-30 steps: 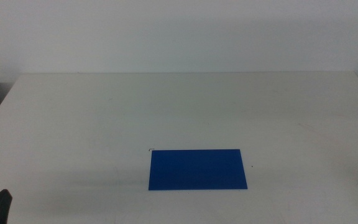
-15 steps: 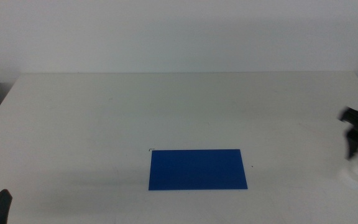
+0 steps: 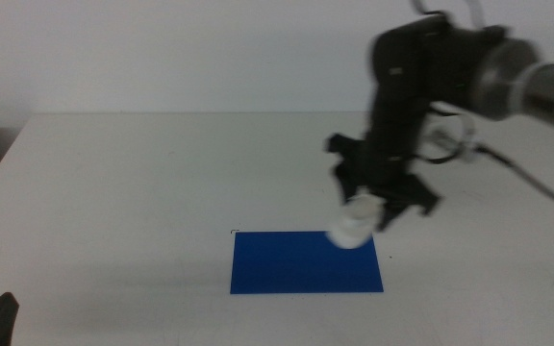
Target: Use one arm to grab the shoe from the table and place it on the mat.
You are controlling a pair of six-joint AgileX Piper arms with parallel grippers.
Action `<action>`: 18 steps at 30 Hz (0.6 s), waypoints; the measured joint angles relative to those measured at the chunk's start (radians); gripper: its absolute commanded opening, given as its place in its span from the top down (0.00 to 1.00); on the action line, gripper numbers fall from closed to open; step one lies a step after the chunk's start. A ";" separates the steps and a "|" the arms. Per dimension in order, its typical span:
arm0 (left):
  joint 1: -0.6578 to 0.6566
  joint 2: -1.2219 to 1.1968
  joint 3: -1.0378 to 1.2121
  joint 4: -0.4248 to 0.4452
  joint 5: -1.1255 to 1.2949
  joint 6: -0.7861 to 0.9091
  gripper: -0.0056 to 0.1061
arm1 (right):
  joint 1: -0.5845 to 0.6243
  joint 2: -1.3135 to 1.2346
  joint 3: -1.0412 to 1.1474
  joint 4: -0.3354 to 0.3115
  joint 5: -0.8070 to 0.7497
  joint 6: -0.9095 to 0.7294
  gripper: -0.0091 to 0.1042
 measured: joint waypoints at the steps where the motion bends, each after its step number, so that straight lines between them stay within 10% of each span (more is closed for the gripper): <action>1: 0.000 0.000 0.000 0.000 0.000 0.000 0.11 | 0.017 0.019 -0.031 0.012 0.000 0.010 0.95; 18: 0.000 0.000 0.000 0.000 0.000 0.000 0.11 | 0.109 0.138 -0.111 0.063 0.001 -0.052 0.95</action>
